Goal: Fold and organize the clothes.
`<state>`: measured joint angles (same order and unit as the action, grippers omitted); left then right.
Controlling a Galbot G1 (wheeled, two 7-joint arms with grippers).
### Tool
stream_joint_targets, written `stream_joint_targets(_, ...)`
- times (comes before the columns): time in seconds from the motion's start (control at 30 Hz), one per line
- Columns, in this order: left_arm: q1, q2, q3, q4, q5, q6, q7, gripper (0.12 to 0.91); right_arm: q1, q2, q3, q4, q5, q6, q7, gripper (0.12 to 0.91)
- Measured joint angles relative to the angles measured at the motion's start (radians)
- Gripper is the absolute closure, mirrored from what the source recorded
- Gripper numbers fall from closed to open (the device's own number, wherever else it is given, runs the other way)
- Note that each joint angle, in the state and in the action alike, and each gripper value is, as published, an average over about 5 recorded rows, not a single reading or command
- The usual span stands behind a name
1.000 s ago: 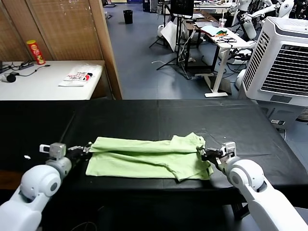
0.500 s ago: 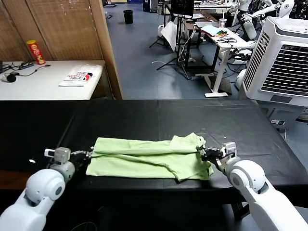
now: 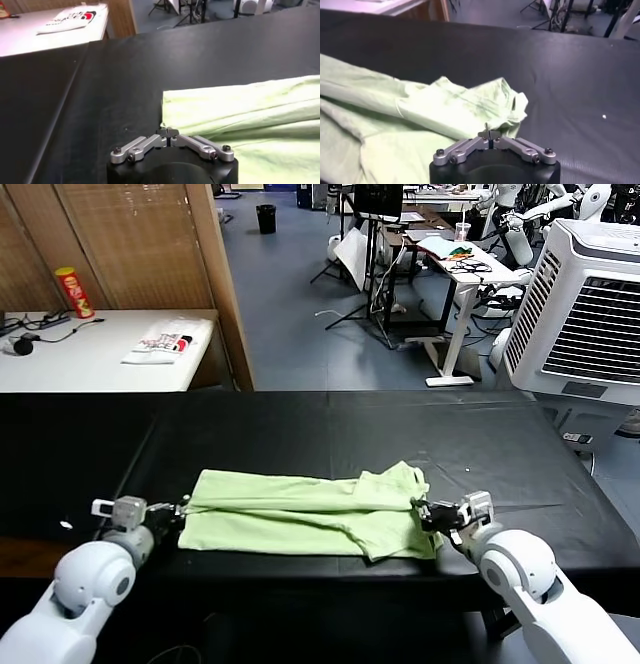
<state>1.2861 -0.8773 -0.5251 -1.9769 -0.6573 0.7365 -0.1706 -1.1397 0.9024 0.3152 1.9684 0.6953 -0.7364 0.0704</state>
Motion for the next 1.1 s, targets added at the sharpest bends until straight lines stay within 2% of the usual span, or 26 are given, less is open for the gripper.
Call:
stream_joint_targets(0.1, 0.010, 0.000, -0.006, -0.014, -0.005, 0.000, -0.001, 0.905, -0.017, -0.005, 0.014, 0.023, 0.008, 0.000, 0.004, 0.830)
stream_joint_targets(0.2, 0.023, -0.001, -0.016, -0.033, -0.007, 0.000, -0.002, 0.846, -0.036, -0.012, 0.032, 0.048, 0.015, 0.000, 0.016, 0.683)
stream_joint_targets(0.33, 0.044, 0.004, -0.036, -0.062, -0.020, 0.000, -0.001, 0.662, -0.052, -0.019, 0.064, 0.079, 0.030, 0.000, 0.028, 0.448)
stream_joint_targets(0.47, 0.068, 0.017, -0.063, -0.095, -0.052, 0.000, 0.000, 0.445, -0.036, -0.008, 0.090, 0.079, 0.049, 0.000, 0.053, 0.273)
stream_joint_targets(0.57, 0.071, 0.022, -0.083, -0.106, -0.087, 0.000, -0.005, 0.301, 0.010, 0.021, 0.085, 0.044, 0.036, 0.000, 0.073, 0.233)
stream_joint_targets(0.63, 0.053, 0.017, -0.086, -0.094, -0.107, 0.000, -0.017, 0.251, 0.054, 0.050, 0.070, 0.005, 0.016, 0.000, 0.076, 0.229)
stream_joint_targets(0.83, -0.069, -0.027, -0.054, 0.007, -0.148, -0.002, -0.031, 0.233, 0.186, 0.131, 0.009, -0.137, -0.026, 0.000, 0.072, 0.227)
stream_joint_targets(1.1, -0.174, -0.080, -0.003, 0.132, -0.198, -0.010, -0.026, 0.232, 0.255, 0.186, -0.037, -0.246, -0.043, 0.000, 0.059, 0.227)
